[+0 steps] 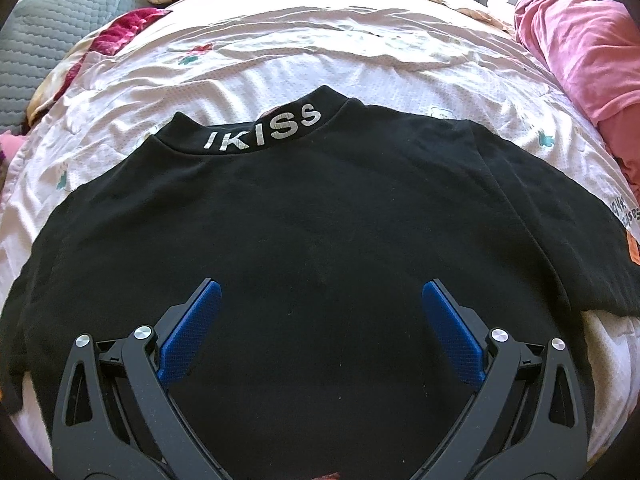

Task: Fold small clothes
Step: 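Move the right gripper to the orange sleeve cuff and grasp it, then carry the sleeve across the shirt body with the right gripper and release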

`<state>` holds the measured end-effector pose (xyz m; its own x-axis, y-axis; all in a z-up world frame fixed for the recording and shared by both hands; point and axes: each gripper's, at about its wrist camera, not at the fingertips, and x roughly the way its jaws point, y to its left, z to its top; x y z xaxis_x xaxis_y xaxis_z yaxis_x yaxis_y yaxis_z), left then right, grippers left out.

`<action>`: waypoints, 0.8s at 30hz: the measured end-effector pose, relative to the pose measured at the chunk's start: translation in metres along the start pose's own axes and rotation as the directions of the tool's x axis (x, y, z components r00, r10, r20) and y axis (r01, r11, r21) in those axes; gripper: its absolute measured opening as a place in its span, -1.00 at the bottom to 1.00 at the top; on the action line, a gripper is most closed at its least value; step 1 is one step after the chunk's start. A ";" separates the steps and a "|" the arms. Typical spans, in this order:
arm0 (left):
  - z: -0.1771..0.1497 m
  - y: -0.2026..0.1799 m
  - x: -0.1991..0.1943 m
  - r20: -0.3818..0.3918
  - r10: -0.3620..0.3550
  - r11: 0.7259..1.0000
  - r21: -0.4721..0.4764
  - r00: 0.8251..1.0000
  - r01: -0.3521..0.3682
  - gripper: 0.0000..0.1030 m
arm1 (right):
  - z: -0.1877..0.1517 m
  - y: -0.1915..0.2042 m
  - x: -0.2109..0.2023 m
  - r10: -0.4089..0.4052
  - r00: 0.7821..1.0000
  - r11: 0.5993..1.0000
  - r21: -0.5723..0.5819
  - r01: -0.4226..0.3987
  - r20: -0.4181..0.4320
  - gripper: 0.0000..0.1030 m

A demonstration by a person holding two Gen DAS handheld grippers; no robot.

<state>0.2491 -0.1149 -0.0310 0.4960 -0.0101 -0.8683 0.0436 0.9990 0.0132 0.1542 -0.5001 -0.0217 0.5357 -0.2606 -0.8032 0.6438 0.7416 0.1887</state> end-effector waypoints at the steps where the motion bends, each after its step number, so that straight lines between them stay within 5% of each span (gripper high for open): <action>1: 0.000 0.000 0.000 0.001 -0.004 1.000 0.000 1.000 0.004 0.84 | 0.000 -0.005 0.001 -0.006 1.000 1.000 0.019 0.006 0.000 0.91; 12: 0.003 -0.001 0.000 -0.011 -0.030 1.000 -0.008 0.999 0.030 0.84 | 0.048 -0.020 0.038 0.054 0.998 0.984 0.174 -0.048 -0.033 0.90; 13: 0.003 0.000 -0.001 -0.007 -0.030 0.999 -0.011 1.000 0.030 0.84 | 0.053 -0.017 0.040 0.059 0.998 0.984 0.170 -0.054 -0.025 0.68; 14: 0.003 0.000 -0.002 -0.004 -0.030 0.999 -0.014 1.000 0.030 0.84 | 0.057 -0.012 0.039 0.049 0.999 0.987 0.153 -0.047 -0.009 0.20; 17: 0.004 0.004 -0.006 0.000 -0.032 0.999 -0.023 0.999 0.032 0.84 | 0.061 -0.007 0.037 0.095 0.995 0.986 0.139 -0.096 0.014 -0.56; 21: 0.008 0.013 -0.016 0.022 -0.044 0.998 -0.050 0.999 0.045 0.84 | 0.067 0.001 0.024 0.196 0.979 0.972 0.119 -0.202 0.061 -0.72; 24: 0.013 0.024 -0.027 0.042 -0.072 0.993 -0.095 0.997 0.076 0.84 | 0.069 0.017 0.003 0.305 0.946 0.947 0.069 -0.313 0.109 -0.73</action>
<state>0.2485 -0.0915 -0.0007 0.5272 -0.0840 -0.8456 -0.0012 0.9950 -0.0996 0.2049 -0.5307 0.0181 0.7626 -0.0878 -0.6409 0.4795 0.7417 0.4690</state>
